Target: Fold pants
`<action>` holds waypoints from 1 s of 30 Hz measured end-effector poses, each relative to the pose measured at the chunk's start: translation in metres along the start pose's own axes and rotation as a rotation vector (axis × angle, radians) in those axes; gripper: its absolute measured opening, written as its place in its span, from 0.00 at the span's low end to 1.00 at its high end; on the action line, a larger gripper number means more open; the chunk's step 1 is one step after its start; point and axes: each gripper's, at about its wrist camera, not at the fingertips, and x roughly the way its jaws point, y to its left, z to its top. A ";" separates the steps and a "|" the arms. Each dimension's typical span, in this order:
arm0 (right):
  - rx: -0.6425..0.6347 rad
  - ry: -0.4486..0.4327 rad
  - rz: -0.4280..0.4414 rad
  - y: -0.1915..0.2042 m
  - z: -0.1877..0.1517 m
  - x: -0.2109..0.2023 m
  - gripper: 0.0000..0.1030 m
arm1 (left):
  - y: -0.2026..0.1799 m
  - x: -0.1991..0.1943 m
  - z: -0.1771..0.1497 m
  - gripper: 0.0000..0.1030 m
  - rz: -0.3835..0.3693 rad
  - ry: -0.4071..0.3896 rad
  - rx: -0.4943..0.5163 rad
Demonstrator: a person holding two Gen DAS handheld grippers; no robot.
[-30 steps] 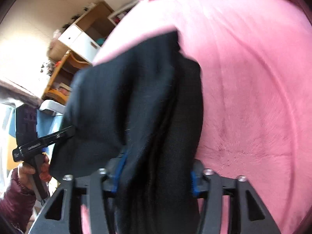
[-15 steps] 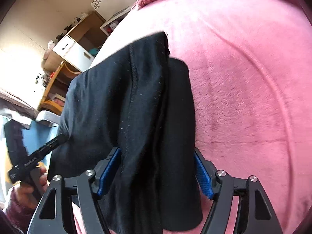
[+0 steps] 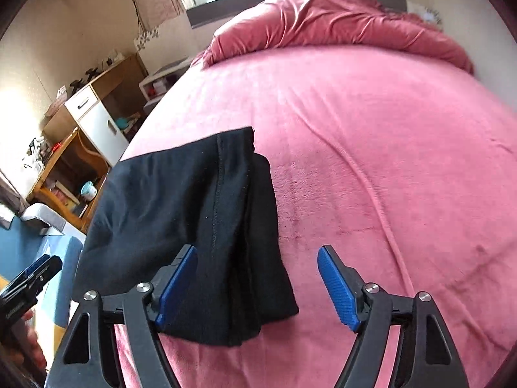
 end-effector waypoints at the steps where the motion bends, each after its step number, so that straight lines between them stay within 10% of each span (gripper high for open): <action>1: -0.002 -0.012 -0.004 0.004 -0.004 -0.006 0.77 | -0.001 -0.006 -0.003 0.75 0.000 -0.008 -0.002; 30: -0.122 -0.046 -0.031 0.079 -0.097 -0.060 0.82 | -0.011 -0.073 -0.070 0.75 0.034 -0.046 0.052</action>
